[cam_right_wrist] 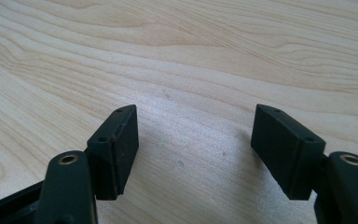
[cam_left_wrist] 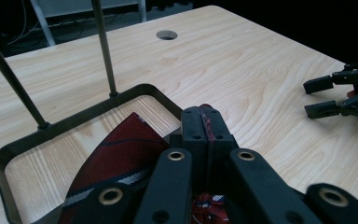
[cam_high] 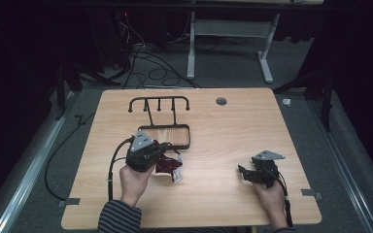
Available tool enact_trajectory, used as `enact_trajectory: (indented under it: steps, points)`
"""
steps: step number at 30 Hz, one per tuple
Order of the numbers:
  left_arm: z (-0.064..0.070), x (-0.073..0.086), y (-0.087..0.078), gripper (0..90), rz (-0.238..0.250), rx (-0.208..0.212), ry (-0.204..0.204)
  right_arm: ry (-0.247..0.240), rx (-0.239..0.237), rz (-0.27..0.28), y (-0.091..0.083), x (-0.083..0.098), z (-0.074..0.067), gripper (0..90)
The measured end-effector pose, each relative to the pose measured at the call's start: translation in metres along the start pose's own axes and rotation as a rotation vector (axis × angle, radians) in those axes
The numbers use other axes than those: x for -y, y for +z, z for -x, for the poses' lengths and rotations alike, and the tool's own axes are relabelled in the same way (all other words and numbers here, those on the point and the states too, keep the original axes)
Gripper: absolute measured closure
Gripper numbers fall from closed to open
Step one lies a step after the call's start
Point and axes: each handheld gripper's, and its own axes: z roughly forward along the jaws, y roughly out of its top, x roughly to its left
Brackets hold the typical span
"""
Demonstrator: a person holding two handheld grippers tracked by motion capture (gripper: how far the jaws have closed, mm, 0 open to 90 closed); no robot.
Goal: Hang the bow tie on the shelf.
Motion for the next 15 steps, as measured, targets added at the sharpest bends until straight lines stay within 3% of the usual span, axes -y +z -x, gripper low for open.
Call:
enact_trajectory:
  steps: [15]
  points:
    - [-0.013,0.0,-0.016,89.6,0.022,-0.021,-0.032,-0.001,0.0,0.0,0.0,0.0,0.0,33.4]
